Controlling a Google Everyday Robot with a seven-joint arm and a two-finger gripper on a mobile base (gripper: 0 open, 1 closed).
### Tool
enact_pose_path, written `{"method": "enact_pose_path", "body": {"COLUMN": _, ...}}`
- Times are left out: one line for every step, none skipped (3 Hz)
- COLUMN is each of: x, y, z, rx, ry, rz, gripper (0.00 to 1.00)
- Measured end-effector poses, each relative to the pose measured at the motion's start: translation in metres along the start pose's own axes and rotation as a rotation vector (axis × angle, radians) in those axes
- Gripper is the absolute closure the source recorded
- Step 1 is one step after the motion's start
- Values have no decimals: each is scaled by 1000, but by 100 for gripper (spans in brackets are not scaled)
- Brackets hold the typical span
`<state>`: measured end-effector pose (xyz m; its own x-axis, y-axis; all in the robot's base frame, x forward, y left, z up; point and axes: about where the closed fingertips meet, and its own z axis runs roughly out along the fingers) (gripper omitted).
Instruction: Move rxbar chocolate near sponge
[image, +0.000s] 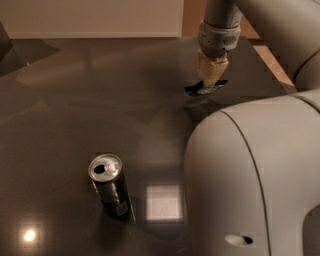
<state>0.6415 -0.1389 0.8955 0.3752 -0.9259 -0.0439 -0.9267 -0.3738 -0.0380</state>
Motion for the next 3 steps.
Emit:
{"method": "enact_pose_path", "body": {"x": -5, "y": 18, "z": -4, "rx": 3, "ry": -91, "rz": 81, "gripper": 100}}
{"method": "enact_pose_path", "body": {"x": -19, "y": 36, "z": -18, "rx": 21, "ry": -187, "rz": 109, "gripper": 100}}
{"method": "enact_pose_path", "body": {"x": -35, "y": 54, "z": -29, "rx": 25, "ry": -247, "rz": 102, "gripper": 100}}
